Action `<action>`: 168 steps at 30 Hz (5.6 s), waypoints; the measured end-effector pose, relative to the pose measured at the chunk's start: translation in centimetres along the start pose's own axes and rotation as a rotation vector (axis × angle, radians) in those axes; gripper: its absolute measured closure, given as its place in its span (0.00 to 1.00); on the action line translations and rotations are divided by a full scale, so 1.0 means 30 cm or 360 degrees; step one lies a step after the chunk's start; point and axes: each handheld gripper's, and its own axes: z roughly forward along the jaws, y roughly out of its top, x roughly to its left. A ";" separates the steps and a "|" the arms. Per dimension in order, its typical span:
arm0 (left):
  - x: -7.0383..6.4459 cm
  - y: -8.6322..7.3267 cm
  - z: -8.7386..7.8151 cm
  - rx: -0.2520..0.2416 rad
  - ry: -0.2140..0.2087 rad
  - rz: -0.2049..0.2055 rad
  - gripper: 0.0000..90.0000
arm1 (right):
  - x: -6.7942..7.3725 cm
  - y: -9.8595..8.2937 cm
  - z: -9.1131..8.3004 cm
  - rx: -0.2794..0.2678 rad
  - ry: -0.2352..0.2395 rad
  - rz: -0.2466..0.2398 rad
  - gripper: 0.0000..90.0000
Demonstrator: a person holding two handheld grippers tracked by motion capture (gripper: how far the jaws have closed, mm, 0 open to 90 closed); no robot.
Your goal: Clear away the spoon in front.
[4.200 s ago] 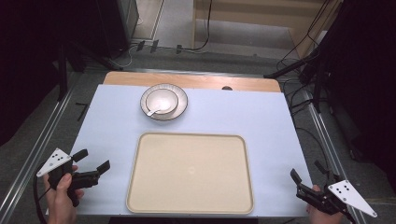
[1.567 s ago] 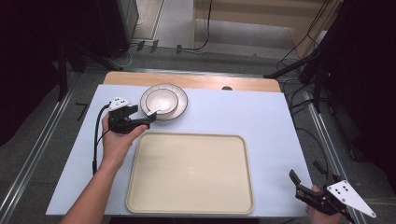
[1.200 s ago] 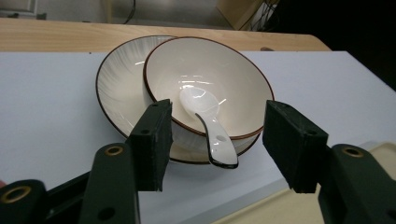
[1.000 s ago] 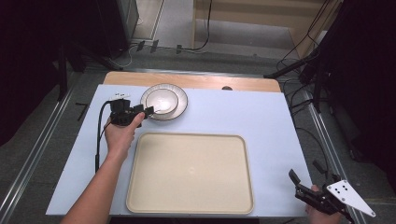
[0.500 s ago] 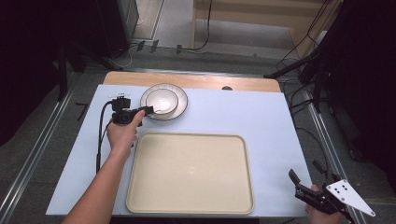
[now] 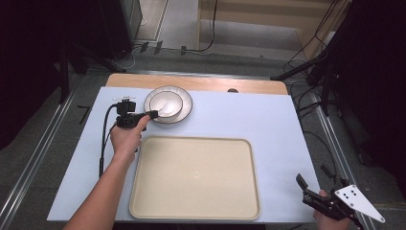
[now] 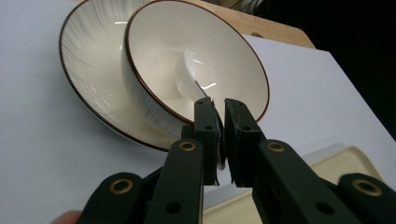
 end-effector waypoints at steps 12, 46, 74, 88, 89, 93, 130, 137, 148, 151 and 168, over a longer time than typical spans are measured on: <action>-0.046 -0.004 0.014 0.0028 0.0085 0.0183 0.96 | -0.001 0.001 -0.003 -0.0006 -0.0003 0.0006 0.15; -0.118 -0.100 -0.258 -0.0346 0.0092 0.0249 0.97 | 0.008 0.007 -0.004 -0.0022 -0.0005 0.0003 0.15; -0.136 -0.365 -0.388 -0.0419 0.0109 0.0201 0.97 | 0.018 0.010 -0.009 -0.0026 -0.0007 -0.0005 0.15; -0.114 -0.469 -0.320 -0.0349 0.0151 0.0143 0.97 | 0.022 0.010 -0.008 -0.0021 -0.0006 -0.0011 0.15; -0.112 -0.472 -0.319 -0.0340 0.0154 0.0146 0.97 | 0.021 0.010 -0.008 -0.0022 -0.0005 -0.0010 0.15; -0.108 -0.481 -0.309 -0.0339 0.0169 0.0132 0.97 | 0.019 0.009 -0.009 -0.0023 -0.0003 -0.0010 0.15; -0.092 -0.469 -0.266 -0.0128 0.0278 0.0221 0.13 | 0.020 0.008 -0.007 -0.0020 0.0009 -0.0015 0.15; -0.073 -0.450 -0.309 -0.0201 0.0166 0.0271 0.00 | 0.020 0.007 -0.007 -0.0016 0.0010 -0.0017 0.15; -0.020 -0.429 -0.371 -0.0251 0.0166 0.0284 0.00 | 0.016 0.005 -0.004 -0.0011 0.0004 -0.0013 0.15; -0.009 -0.428 -0.380 -0.0253 0.0159 0.0312 0.00 | 0.015 0.004 -0.004 -0.0011 0.0003 -0.0013 0.15; 0.076 -0.410 -0.485 -0.0329 0.0159 0.0361 0.00 | 0.008 0.004 -0.008 -0.0017 -0.0012 -0.0009 0.15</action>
